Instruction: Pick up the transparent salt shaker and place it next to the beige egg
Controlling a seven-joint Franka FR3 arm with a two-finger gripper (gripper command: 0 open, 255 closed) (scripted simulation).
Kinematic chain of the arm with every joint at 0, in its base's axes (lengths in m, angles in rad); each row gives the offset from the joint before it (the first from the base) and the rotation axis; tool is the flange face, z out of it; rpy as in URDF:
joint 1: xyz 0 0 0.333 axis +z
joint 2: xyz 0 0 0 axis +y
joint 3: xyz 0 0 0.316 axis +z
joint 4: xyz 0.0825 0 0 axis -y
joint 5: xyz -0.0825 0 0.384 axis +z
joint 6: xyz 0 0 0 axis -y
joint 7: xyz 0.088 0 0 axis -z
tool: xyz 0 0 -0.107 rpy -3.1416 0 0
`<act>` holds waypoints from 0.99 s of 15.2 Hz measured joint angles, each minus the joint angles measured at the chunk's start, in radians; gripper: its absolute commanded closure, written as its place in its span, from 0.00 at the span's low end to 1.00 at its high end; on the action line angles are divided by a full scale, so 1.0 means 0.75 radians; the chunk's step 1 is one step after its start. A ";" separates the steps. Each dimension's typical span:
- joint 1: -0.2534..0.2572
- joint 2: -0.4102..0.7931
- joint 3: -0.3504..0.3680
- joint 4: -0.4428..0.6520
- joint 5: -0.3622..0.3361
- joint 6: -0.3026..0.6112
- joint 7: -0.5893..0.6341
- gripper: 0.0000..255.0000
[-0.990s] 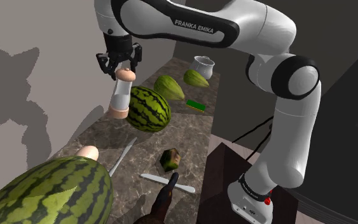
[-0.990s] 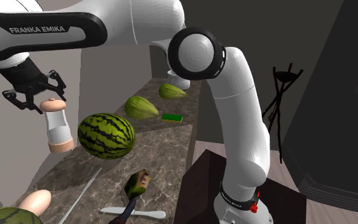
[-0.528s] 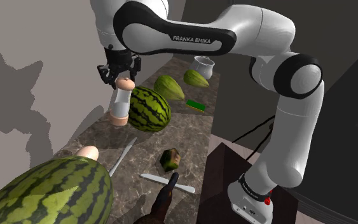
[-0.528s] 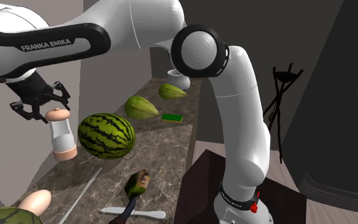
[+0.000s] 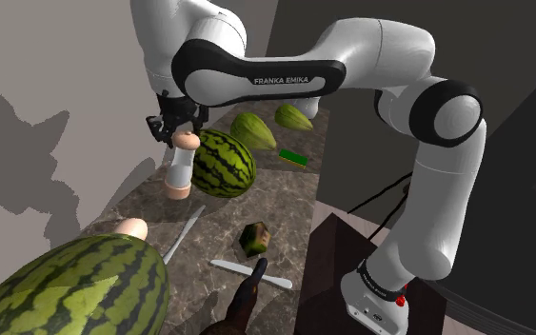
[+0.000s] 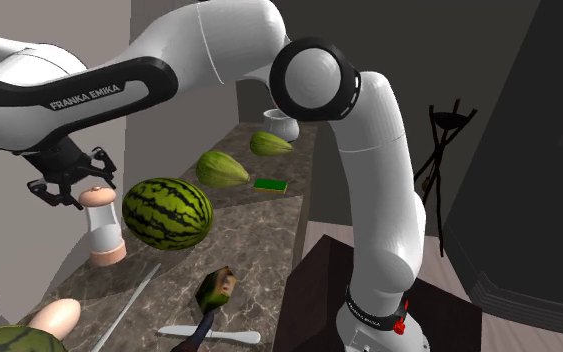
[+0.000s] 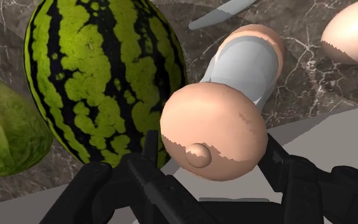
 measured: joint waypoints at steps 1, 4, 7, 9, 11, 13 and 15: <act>-0.001 0.002 -0.001 -0.015 -0.002 0.015 0.006 1.00; -0.010 0.004 -0.003 -0.066 -0.007 0.065 0.023 1.00; -0.017 0.007 -0.006 -0.113 -0.013 0.111 0.040 1.00; -0.016 0.018 -0.009 -0.133 -0.021 0.136 0.053 1.00; -0.019 0.021 -0.012 -0.161 -0.027 0.165 0.065 1.00; -0.020 0.031 -0.015 -0.183 -0.035 0.193 0.078 1.00; -0.019 0.040 -0.018 -0.207 -0.044 0.222 0.094 1.00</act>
